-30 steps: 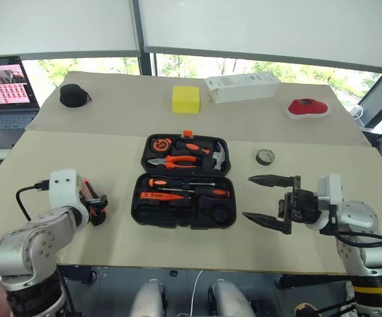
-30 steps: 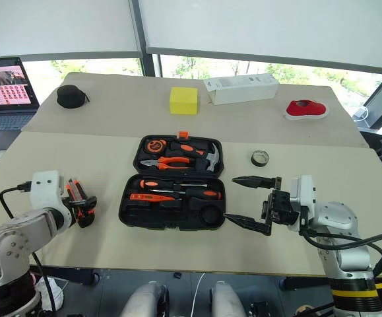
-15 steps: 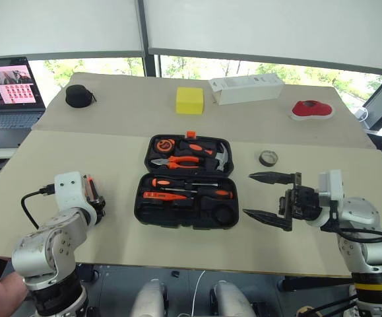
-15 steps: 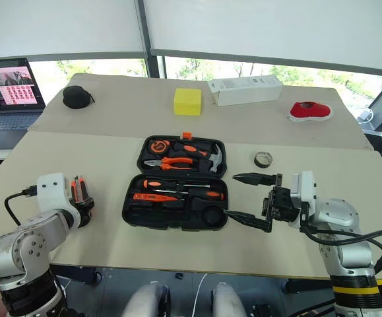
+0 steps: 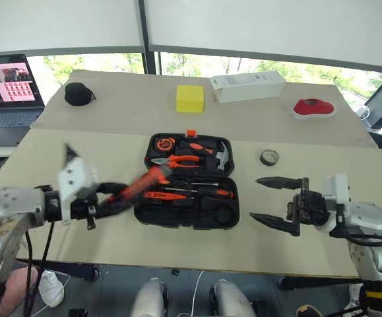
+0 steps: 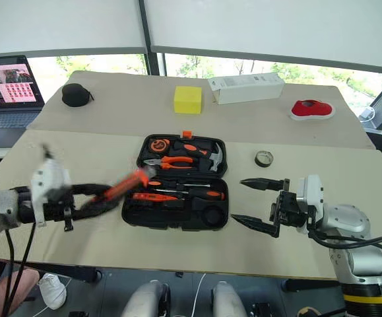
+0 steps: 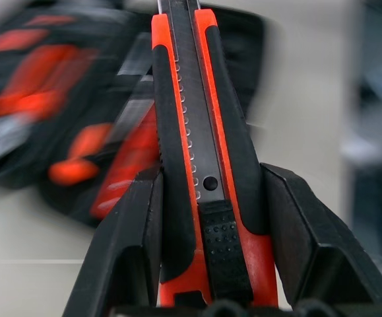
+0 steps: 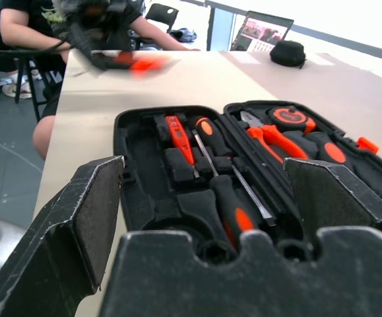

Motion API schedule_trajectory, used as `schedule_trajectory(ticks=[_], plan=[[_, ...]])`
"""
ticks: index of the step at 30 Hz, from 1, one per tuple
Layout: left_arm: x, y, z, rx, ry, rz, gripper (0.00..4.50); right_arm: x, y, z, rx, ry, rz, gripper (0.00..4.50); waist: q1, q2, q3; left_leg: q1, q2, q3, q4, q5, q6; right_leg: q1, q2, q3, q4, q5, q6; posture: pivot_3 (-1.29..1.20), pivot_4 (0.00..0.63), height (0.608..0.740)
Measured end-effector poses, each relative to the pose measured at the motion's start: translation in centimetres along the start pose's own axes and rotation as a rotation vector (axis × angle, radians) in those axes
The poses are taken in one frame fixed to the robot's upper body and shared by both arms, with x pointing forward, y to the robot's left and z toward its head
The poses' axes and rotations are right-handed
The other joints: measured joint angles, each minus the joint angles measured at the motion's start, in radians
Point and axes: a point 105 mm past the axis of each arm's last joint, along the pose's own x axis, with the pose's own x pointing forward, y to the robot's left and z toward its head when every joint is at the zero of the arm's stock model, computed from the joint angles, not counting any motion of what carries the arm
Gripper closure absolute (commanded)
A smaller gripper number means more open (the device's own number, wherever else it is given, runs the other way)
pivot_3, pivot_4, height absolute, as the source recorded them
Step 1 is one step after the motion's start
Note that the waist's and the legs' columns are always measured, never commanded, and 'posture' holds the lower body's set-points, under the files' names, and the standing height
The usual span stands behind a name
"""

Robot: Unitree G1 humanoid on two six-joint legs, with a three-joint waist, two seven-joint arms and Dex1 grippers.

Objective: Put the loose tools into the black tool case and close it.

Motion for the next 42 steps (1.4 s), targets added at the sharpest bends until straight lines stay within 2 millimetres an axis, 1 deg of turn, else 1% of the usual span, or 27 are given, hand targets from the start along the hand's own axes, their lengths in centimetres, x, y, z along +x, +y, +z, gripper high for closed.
schedule_trajectory(ticks=[3,6,8,12,13,20,27,32,34,35,37,39,40,42], plan=[[2.4,0.9,0.2,0.079,0.06,-0.085,2.76,-0.6,0.5,-0.1,0.024,0.033,0.012,0.0,0.005,0.0,0.0,-0.003,0.0,0.001,0.0,0.0,0.001,-0.002,0.002,0.001,-0.001,0.002,0.004,0.0,0.15,0.74],[4.5,1.9,0.1,0.117,0.115,-0.108,2.76,-1.4,1.2,-0.1,0.043,0.058,0.004,0.0,0.003,-0.001,0.0,-0.004,0.0,-0.001,0.0,0.0,0.002,-0.003,0.004,0.001,-0.001,0.001,0.005,0.0,0.15,0.74],[5.3,2.4,-0.2,0.13,0.153,-0.11,2.76,-1.8,1.6,0.0,0.042,0.079,-0.001,0.0,-0.001,-0.001,0.0,-0.006,0.0,-0.001,0.0,0.0,0.002,-0.004,0.004,0.001,-0.001,0.001,0.005,0.0,0.15,0.74],[5.6,3.0,-1.7,0.109,0.22,-0.091,2.76,-2.7,2.3,-0.1,0.051,0.106,-0.025,0.0,-0.005,-0.001,0.0,-0.005,0.0,-0.002,0.001,0.0,0.002,-0.003,0.004,0.001,0.0,0.001,0.006,0.0,0.15,0.74],[5.7,3.0,-1.8,0.106,0.222,-0.091,2.76,-2.7,2.4,-0.1,0.053,0.108,-0.026,0.0,-0.004,-0.001,0.0,-0.005,0.0,-0.002,0.002,0.0,0.002,-0.003,0.004,0.001,0.001,0.001,0.006,0.0,0.15,0.74],[6.8,2.7,-1.1,0.141,0.192,-0.13,2.76,-2.6,3.3,0.2,0.066,0.105,-0.042,0.0,0.003,-0.001,0.0,-0.005,0.0,-0.002,0.006,0.0,0.002,-0.002,0.004,0.0,0.002,0.0,0.006,0.0,0.15,0.74],[6.9,2.8,-1.1,0.205,0.23,-0.13,2.76,-2.6,3.4,0.2,0.079,0.103,-0.057,0.0,0.004,0.0,0.0,-0.004,0.0,-0.003,0.007,0.0,0.002,0.0,0.004,0.0,0.004,0.0,0.006,0.0,0.15,0.74],[6.5,3.1,-1.8,0.207,0.276,-0.107,2.76,-2.6,3.3,0.2,0.078,0.099,-0.061,0.0,0.001,0.0,0.0,-0.003,0.0,-0.003,0.007,0.0,0.002,0.001,0.004,0.001,0.004,0.0,0.006,0.0,0.15,0.74],[6.5,3.1,-1.8,0.203,0.277,-0.107,1.74,-2.6,3.2,0.3,0.073,0.097,-0.063,0.0,0.001,0.0,0.0,-0.003,0.001,-0.003,0.007,0.0,0.002,0.001,0.004,0.001,0.004,0.0,0.006,0.0,0.15,0.74],[6.4,3.3,-1.8,0.204,0.278,-0.097,1.59,-2.5,3.1,0.4,0.069,0.095,-0.063,0.0,0.001,0.0,0.0,-0.003,0.001,-0.003,0.007,0.0,0.002,0.001,0.004,0.001,0.004,0.0,0.006,0.0,0.15,0.74],[6.2,3.7,-1.8,0.199,0.274,-0.074,0.73,-2.5,3.0,0.4,0.068,0.093,-0.067,0.0,-0.002,0.0,0.0,-0.003,0.001,-0.003,0.007,0.0,0.002,0.0,0.004,0.001,0.004,0.0,0.006,0.0,0.15,0.74],[6.2,3.9,-1.6,0.182,0.242,-0.061,0.06,-2.5,3.0,0.4,0.068,0.093,-0.071,0.0,-0.003,0.0,0.0,-0.003,0.001,-0.003,0.007,0.0,0.002,0.0,0.004,0.001,0.004,0.0,0.006,0.0,0.15,0.74],[6.3,4.0,-1.4,0.174,0.219,-0.058,0.06,-2.4,2.9,0.4,0.068,0.092,-0.07,0.0,-0.002,0.0,0.0,-0.003,0.001,-0.003,0.007,0.0,0.002,0.0,0.004,0.001,0.004,0.0,0.006,0.0,0.15,0.74],[6.9,3.4,-0.4,0.151,0.118,-0.094,0.06,-2.3,2.7,0.6,0.056,0.085,-0.067,0.0,-0.002,0.0,0.0,-0.004,0.0,-0.003,0.008,0.0,0.002,0.0,0.004,0.001,0.004,0.0,0.007,0.0,0.15,0.74]])
